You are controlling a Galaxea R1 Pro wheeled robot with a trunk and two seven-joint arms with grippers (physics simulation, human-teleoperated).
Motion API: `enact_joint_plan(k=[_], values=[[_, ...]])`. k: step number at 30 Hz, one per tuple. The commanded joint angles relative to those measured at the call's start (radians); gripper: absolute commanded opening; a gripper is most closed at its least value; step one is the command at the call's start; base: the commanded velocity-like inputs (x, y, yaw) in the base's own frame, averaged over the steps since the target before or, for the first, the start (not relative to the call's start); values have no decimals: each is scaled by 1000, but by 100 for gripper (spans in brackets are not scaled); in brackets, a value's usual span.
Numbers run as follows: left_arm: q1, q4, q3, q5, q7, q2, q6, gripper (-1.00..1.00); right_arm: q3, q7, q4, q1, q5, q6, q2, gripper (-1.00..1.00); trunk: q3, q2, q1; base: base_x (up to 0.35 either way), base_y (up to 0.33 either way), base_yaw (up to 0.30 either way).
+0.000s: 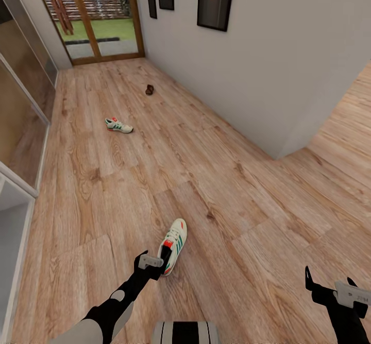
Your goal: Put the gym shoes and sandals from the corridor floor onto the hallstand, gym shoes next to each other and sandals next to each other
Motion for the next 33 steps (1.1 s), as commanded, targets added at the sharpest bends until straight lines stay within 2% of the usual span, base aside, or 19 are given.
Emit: enact_joint_plan(k=[1, 10, 24, 33], values=[[-1, 1, -1, 2, -3, 0, -3, 100, 1, -3, 0, 1, -3, -3, -1, 100, -2, 0, 0, 0, 0, 0], [-1, 1, -1, 2, -3, 0, -3, 100, 1, -4, 0, 0, -4, -4, -1, 100, -12, 0, 0, 0, 0, 0], [-1, 1, -1, 2, -3, 0, -3, 100, 1, -4, 0, 0, -3, -4, -1, 100, -16, 0, 0, 1, 0, 0], [-1, 1, -1, 2, -3, 0, -3, 100, 1, -4, 0, 1, -3, -4, -1, 100, -16, 0, 0, 116, 0, 0]])
